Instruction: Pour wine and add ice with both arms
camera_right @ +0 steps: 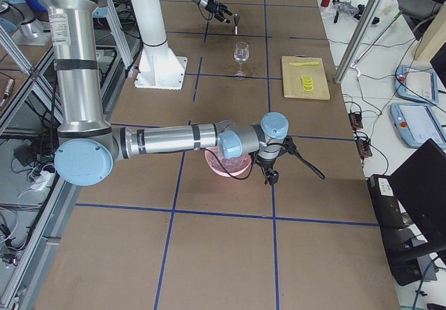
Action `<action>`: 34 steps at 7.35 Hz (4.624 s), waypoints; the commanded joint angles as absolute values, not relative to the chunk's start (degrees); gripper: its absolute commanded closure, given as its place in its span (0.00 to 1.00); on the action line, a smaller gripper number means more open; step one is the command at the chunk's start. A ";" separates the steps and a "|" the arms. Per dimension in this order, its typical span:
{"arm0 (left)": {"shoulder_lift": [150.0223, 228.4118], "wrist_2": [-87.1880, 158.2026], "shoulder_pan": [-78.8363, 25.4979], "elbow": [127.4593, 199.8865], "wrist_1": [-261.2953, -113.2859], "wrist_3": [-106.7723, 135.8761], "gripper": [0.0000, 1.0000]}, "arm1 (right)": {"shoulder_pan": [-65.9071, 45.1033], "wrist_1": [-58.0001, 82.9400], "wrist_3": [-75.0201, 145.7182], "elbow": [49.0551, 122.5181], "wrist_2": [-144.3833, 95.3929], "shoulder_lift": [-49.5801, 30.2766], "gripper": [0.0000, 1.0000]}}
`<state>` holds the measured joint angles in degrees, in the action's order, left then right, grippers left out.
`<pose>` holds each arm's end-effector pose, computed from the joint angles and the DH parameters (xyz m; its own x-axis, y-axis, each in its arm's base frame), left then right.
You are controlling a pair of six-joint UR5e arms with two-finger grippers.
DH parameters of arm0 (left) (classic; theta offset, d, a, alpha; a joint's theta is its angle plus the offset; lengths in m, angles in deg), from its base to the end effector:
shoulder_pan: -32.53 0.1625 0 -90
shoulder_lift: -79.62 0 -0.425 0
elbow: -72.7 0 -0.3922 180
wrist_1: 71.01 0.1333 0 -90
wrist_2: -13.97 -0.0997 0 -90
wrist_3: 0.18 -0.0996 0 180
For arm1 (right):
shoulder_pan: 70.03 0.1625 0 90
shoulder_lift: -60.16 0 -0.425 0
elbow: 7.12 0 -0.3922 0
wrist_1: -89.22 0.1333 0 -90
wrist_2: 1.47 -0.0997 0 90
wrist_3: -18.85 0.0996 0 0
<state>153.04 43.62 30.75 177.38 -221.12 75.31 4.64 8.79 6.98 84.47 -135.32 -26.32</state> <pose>0.3581 -0.2311 0.5240 0.6986 0.1023 -0.7082 0.5977 0.4606 0.6562 -0.0785 -0.5295 0.5960 0.5826 -0.5442 0.6037 0.3838 0.8389 0.3858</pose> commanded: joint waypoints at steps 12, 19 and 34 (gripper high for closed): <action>161.71 42.36 26.82 167.63 -221.04 75.50 0.05 | 4.59 9.14 6.89 84.64 -135.24 -26.42 0.00; 161.89 42.89 26.46 167.45 -221.30 75.14 0.59 | 4.67 9.15 6.89 84.64 -135.24 -26.42 0.00; 174.26 50.71 17.23 174.39 -221.74 48.91 1.00 | 4.67 9.15 7.07 87.18 -135.42 -25.80 0.00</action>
<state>171.30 50.55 17.08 174.27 -221.87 55.33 4.65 9.15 7.06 86.66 -135.29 -25.64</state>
